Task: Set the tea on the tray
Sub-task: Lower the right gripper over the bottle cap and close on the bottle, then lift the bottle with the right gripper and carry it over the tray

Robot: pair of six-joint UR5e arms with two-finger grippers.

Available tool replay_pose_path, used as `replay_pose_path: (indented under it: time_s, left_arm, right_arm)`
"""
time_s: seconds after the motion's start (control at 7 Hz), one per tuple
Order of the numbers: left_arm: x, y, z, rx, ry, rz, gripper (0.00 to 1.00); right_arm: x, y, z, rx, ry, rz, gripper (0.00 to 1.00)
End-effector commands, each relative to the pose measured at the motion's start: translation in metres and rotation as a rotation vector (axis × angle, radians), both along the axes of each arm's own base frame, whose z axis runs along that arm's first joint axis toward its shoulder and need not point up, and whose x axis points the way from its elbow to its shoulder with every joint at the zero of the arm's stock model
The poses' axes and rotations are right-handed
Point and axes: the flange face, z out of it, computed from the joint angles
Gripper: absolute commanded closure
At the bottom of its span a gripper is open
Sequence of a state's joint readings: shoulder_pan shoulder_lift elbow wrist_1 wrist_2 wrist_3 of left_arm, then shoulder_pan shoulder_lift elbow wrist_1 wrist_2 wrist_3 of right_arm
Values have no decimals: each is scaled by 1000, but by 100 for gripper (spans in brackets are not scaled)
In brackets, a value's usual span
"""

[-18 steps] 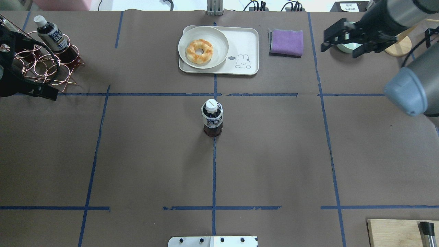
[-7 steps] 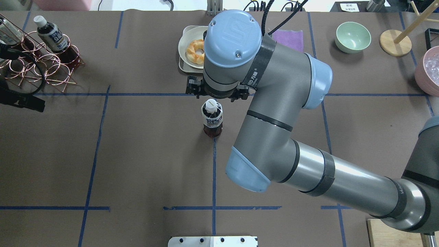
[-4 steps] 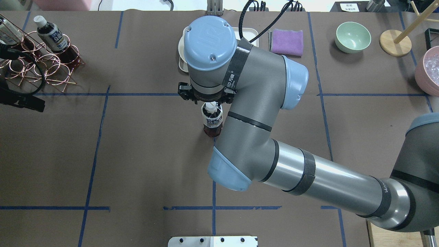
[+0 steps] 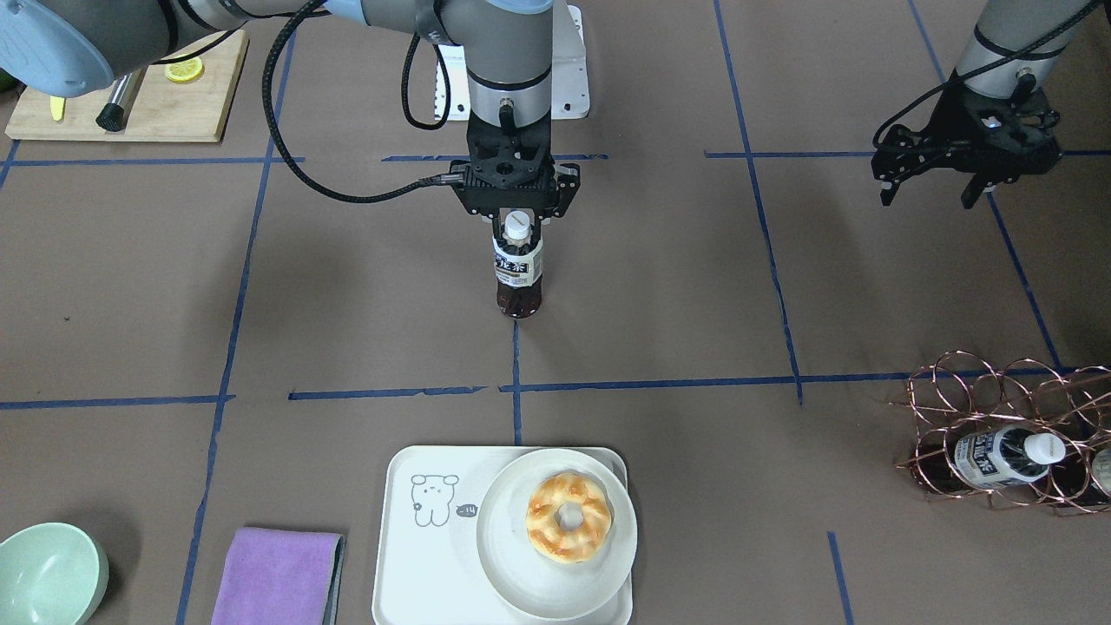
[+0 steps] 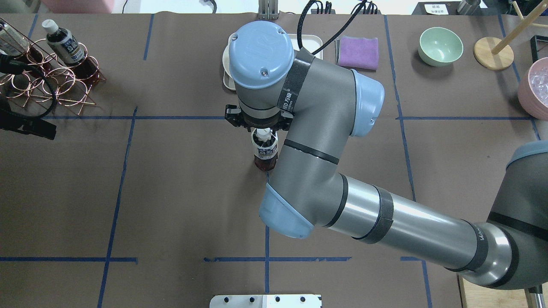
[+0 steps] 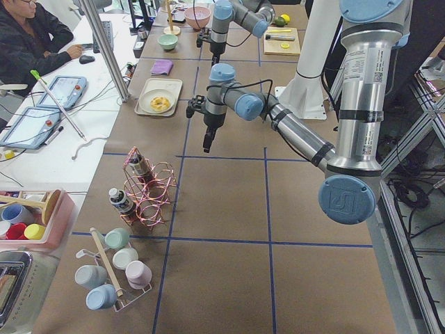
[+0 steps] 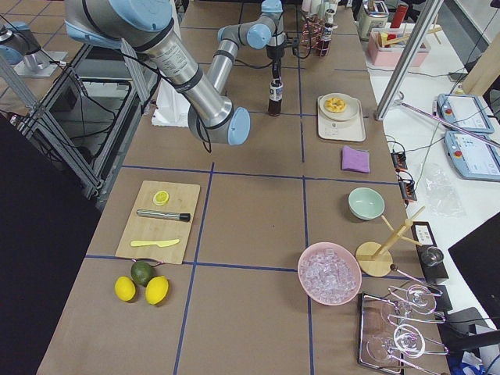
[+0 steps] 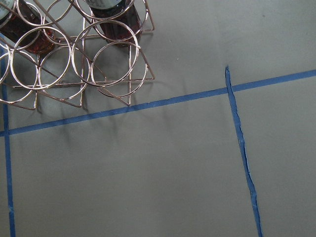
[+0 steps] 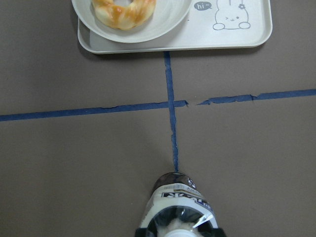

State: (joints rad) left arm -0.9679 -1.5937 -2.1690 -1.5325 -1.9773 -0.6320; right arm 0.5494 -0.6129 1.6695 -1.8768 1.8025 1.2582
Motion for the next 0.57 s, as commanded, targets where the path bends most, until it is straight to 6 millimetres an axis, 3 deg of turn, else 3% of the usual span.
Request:
replay_pose_path:
  time_s: [0.0,0.14,0.43]
  left_arm:
    - [0,0,-1,0,2,0,0]
    - [0,0,-1,-2,3,-3,0]
    - [0,0,-1,0,3,-4,0]
  right_arm:
    - [11,6,-12,-20,43,-5,100]
    - [21,6,-18,-8,28,5,100]
    - [57,-32,-18,7,23,65,100]
